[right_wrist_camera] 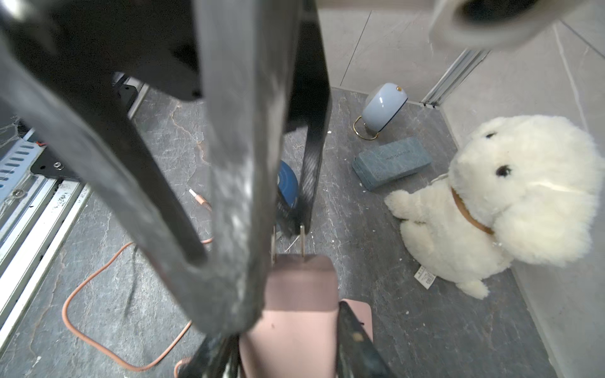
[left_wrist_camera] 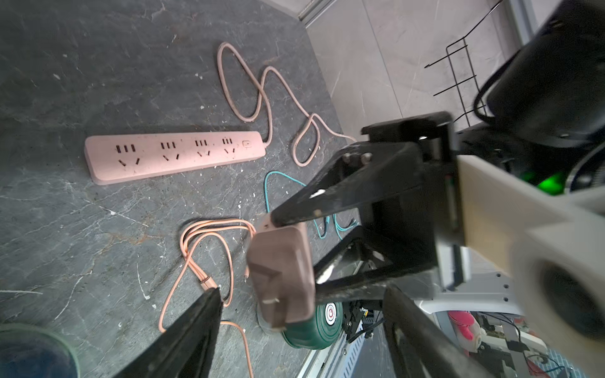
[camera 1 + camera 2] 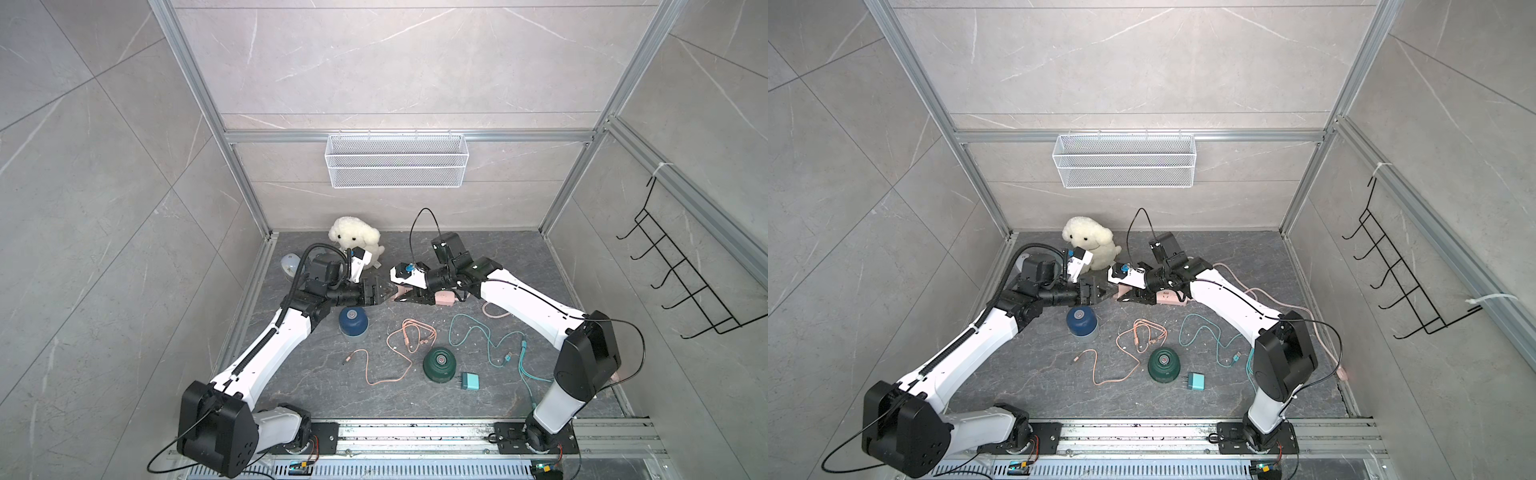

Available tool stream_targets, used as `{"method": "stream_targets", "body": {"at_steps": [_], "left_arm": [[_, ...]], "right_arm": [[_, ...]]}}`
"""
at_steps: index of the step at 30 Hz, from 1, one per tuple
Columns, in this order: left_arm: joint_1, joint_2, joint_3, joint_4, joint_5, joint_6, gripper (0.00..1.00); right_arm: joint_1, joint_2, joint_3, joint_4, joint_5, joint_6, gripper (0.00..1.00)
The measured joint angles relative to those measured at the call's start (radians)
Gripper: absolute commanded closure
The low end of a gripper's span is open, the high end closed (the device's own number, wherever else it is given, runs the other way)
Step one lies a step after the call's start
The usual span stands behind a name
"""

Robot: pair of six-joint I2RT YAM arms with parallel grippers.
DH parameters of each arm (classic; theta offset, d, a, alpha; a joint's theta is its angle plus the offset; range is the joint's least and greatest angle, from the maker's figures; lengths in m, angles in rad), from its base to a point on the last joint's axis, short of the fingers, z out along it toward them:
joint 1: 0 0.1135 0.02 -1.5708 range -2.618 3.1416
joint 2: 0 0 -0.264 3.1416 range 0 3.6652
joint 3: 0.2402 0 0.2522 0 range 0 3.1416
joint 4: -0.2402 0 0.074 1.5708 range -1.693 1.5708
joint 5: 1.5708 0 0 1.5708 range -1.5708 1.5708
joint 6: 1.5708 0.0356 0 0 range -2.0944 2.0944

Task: Charge the cordless meat grinders
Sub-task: Pick up the plug from the center of the board.

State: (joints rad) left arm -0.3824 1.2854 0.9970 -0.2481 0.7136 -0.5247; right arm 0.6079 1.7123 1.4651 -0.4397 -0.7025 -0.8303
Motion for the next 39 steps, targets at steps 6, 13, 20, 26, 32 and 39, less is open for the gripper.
{"method": "stream_targets", "body": {"at_steps": [6, 13, 20, 26, 32, 39], "left_arm": [[-0.002, 0.050, 0.010, -0.015, -0.002, 0.000, 0.35], [-0.012, 0.054, 0.037, -0.005, 0.016, -0.006, 0.64], [-0.016, 0.064, 0.041, 0.010, 0.027, -0.060, 0.82], [-0.016, 0.064, 0.041, 0.013, 0.022, -0.045, 0.84], [-0.016, 0.060, 0.041, 0.038, 0.023, -0.032, 0.85], [-0.016, -0.010, 0.031, 0.137, 0.023, -0.033, 0.84]], "right_arm": [[-0.001, -0.005, -0.004, 0.011, -0.005, 0.004, 0.69], [-0.001, -0.010, -0.009, 0.032, -0.003, 0.012, 0.68], [-0.001, -0.010, -0.014, 0.048, 0.022, 0.023, 0.50], [-0.026, -0.025, -0.018, 0.048, 0.000, 0.103, 0.39], [-0.122, -0.079, -0.045, 0.081, -0.101, 0.316, 0.37], [-0.171, -0.080, -0.051, 0.202, -0.199, 0.701, 0.36]]}}
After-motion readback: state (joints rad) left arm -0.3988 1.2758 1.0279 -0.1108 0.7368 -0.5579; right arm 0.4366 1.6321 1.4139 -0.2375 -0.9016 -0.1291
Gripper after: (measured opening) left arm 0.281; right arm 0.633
